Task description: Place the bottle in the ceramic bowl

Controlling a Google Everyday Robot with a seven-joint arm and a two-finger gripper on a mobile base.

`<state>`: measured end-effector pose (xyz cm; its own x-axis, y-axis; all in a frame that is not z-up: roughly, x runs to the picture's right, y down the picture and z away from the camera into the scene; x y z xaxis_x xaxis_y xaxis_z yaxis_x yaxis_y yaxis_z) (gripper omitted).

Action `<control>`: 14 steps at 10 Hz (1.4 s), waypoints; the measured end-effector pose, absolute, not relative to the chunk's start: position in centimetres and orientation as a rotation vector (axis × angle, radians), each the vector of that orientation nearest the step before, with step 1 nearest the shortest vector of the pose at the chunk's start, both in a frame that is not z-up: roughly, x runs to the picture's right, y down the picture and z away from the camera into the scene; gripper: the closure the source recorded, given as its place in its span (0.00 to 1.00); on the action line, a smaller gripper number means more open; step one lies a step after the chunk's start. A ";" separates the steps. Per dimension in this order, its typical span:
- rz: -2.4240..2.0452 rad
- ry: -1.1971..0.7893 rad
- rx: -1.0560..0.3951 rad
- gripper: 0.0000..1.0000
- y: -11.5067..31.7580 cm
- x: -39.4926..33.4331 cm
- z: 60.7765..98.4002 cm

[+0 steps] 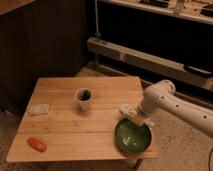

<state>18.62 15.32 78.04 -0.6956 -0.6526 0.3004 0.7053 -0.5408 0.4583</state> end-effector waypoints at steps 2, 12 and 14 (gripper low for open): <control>-2.232 -0.732 -0.093 0.74 15.3 18.4 77.7; -2.229 -0.841 -0.035 0.74 21.6 15.5 71.3; -2.232 -0.841 -0.032 0.60 20.6 15.9 72.2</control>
